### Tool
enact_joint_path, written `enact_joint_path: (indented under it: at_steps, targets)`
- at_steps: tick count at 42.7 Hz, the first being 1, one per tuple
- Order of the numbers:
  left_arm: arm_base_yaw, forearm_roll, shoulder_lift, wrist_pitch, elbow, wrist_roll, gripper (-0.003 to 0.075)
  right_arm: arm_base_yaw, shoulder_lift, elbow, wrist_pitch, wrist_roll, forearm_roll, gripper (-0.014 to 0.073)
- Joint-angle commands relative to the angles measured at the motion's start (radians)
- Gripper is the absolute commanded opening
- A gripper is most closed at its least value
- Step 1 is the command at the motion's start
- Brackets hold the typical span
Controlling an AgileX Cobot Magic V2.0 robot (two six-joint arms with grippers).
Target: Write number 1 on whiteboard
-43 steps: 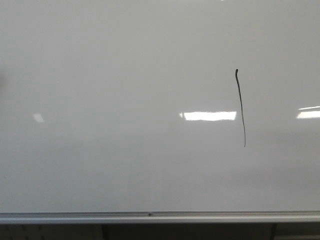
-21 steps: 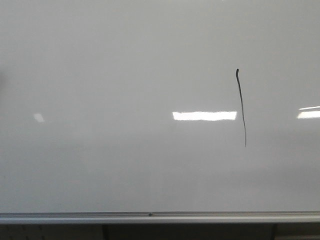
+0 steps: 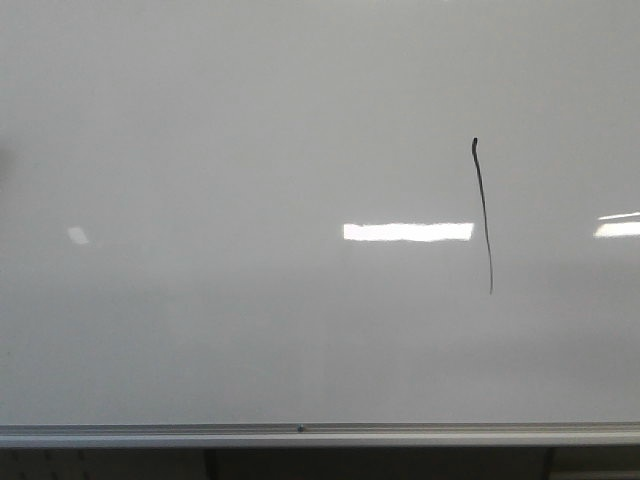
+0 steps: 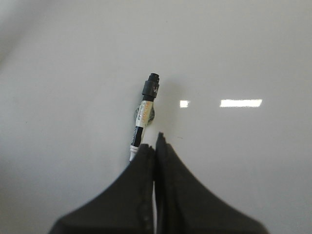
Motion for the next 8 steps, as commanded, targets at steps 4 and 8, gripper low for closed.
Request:
enact_joint_path:
  at_steps: [4, 8]
  targets:
    - [-0.005, 0.000, -0.016, -0.083, 0.022, -0.009, -0.0020, -0.006, -0.018, -0.021, -0.074, -0.004, -0.010, -0.0060]
    - [-0.005, 0.000, -0.016, -0.083, 0.022, -0.009, -0.0020, -0.006, -0.018, -0.021, -0.074, -0.004, -0.010, -0.0060]
